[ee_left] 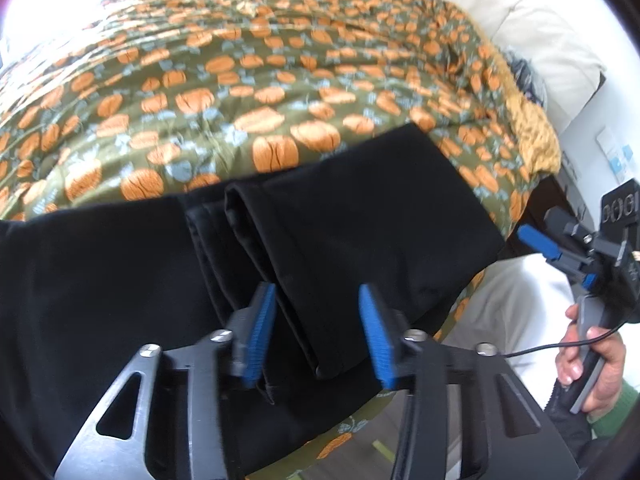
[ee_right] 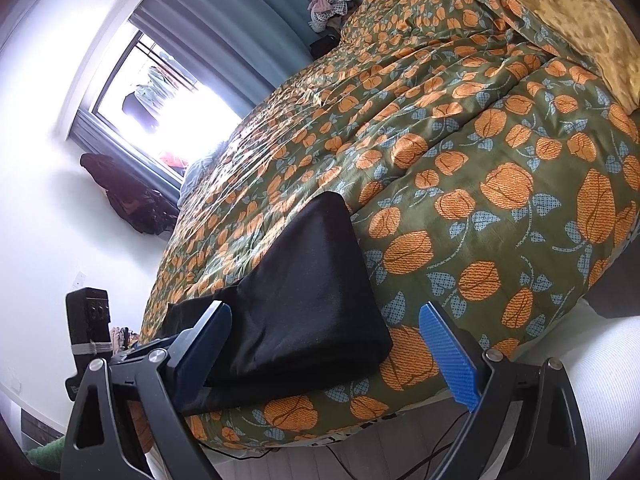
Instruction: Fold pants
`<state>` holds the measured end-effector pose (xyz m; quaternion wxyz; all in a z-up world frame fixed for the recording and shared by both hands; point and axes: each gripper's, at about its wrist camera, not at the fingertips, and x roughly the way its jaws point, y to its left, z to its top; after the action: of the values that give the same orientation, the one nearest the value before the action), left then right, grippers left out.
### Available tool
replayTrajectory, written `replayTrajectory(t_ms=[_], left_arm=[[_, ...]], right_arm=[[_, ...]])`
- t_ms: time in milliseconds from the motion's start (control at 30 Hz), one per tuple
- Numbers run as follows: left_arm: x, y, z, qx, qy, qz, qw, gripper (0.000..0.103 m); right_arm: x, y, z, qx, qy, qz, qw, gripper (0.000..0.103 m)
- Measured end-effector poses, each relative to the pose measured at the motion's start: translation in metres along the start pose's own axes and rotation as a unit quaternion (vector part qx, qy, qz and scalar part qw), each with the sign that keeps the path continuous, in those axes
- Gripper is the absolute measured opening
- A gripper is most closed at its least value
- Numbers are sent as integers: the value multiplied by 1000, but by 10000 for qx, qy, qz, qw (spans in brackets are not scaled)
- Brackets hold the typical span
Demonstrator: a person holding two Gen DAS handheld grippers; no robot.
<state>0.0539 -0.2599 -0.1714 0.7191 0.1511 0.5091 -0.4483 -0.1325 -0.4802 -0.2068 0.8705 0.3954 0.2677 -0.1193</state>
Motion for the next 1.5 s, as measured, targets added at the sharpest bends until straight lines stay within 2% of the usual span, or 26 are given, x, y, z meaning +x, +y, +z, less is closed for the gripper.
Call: replayTrajectory(t_ms=[33, 100, 200, 300, 500, 667, 767, 833, 900, 967, 1033, 1100, 1233, 1300, 1400, 1500], left_arm=[[5, 0, 0, 13, 85, 61, 9999, 36], [11, -1, -1, 16, 211, 124, 9997, 18], [13, 0, -1, -49, 256, 139, 9996, 5], [9, -2, 0, -38, 190, 316, 9993, 2], [-28, 9, -5, -136, -146, 534, 9984, 2], [0, 24, -14, -229, 292, 718, 9967, 2], [7, 19, -13, -202, 309, 844, 9957, 6], [3, 18, -12, -252, 275, 733, 9966, 20], [-11, 23, -11, -416, 87, 547, 9976, 62], [-34, 34, -14, -665, -348, 423, 9963, 78], [-46, 46, -16, -933, -544, 246, 9938, 79], [-41, 54, -15, -1106, -409, 64, 9930, 79], [-19, 42, -8, -840, -156, 71, 9963, 77], [-8, 34, -4, -653, 9, 194, 9977, 70], [9, 29, -3, -550, 319, 691, 9956, 66], [11, 31, -5, -656, 355, 705, 9947, 64]], right_arm=[[0, 0, 0, 0, 3, -3, 10000, 95], [-1, 0, 0, -1, -4, -5, 10000, 95], [0, 0, 0, 7, -4, -16, 10000, 95], [0, -1, 0, 18, -10, -26, 10000, 95], [-4, -4, 1, 70, -85, -7, 9999, 95], [0, -6, 1, 149, -31, 10, 9999, 95], [0, -3, 0, 75, -21, -8, 10000, 95], [-2, -1, 0, 16, -56, -31, 10000, 95], [-4, -3, 0, 63, -81, -18, 9999, 95], [-4, -7, 1, 149, -88, 10, 9998, 95], [-4, -10, 1, 234, -92, 35, 9997, 95], [-3, -11, 1, 275, -84, 52, 9996, 95], [0, -9, 1, 230, -30, 43, 9997, 95], [-1, -6, 1, 163, -40, 15, 9999, 95], [-2, -7, 1, 167, -56, 4, 9998, 95], [-1, -8, 1, 206, -29, 2, 9998, 95]])
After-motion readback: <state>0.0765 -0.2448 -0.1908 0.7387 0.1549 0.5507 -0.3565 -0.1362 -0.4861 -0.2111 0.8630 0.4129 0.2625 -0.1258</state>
